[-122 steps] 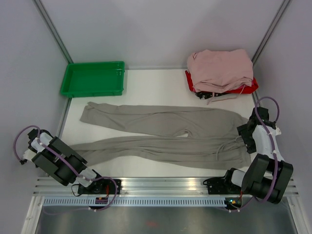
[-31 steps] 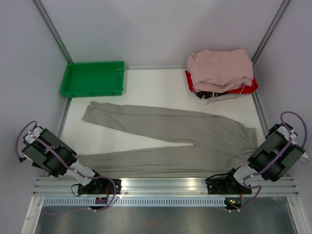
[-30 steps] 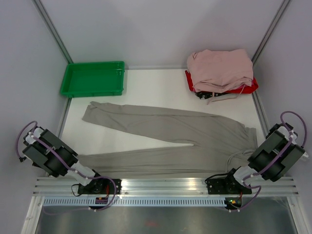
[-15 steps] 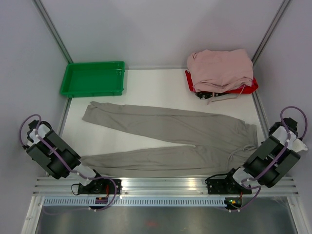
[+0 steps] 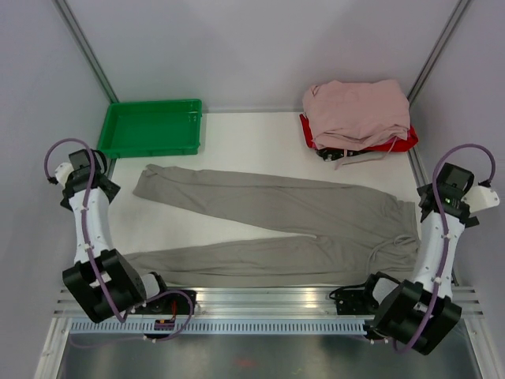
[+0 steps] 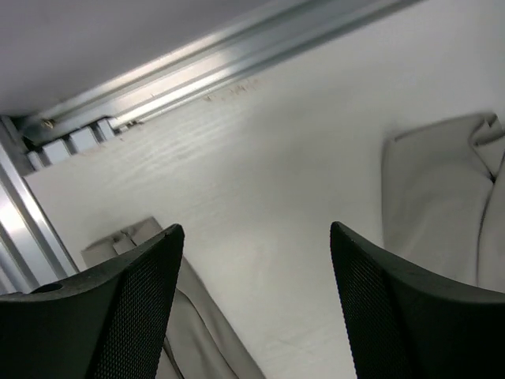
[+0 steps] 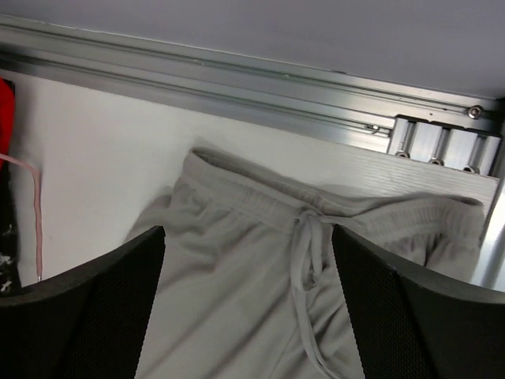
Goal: Fold and stack the trousers
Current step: Flatten the trousers out
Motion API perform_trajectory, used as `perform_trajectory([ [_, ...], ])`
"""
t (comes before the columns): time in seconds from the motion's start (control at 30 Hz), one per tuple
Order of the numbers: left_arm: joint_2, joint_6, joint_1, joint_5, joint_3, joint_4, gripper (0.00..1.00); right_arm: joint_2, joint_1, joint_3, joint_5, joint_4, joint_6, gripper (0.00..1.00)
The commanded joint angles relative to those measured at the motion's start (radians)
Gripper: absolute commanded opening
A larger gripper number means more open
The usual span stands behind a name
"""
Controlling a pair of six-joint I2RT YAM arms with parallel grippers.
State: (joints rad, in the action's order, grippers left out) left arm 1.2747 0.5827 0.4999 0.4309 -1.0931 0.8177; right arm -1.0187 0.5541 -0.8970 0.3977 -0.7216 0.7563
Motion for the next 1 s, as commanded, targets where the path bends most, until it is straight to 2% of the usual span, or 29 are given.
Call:
perform_trajectory([
  [0.0,-0.105,0.213,-0.078,-0.021,0.083,0.043,0.8,-0.163,-0.042,-0.037,0.136,0.076,0.026,0.95],
  [0.03,-0.139,0.256,-0.086,-0.043,0.157,0.019,0.8,-0.2,-0.043,-0.049,0.141,0.088,0.04,0.97],
  [0.13,-0.245,0.299,-0.087,-0.093,0.246,-0.025,0.8,-0.306,-0.088,-0.111,0.098,0.186,-0.009,0.98],
  [0.27,-0.313,0.26,-0.095,-0.13,0.268,-0.018,0.81,-0.406,-0.164,-0.184,0.084,0.255,-0.029,0.98],
  [0.33,-0.327,0.226,-0.093,-0.147,0.262,-0.002,0.81,-0.417,-0.168,-0.174,0.076,0.292,0.003,0.98],
  [0.43,-0.348,0.204,-0.095,-0.185,0.265,0.017,0.82,-0.446,-0.183,-0.186,0.099,0.333,-0.056,0.98],
  [0.63,-0.423,0.174,-0.095,-0.199,0.315,0.006,0.83,-0.439,-0.186,-0.171,0.009,0.392,-0.06,0.98],
  [0.97,-0.373,0.115,-0.095,-0.273,0.314,-0.048,0.83,-0.465,-0.259,-0.157,-0.049,0.422,-0.051,0.98],
])
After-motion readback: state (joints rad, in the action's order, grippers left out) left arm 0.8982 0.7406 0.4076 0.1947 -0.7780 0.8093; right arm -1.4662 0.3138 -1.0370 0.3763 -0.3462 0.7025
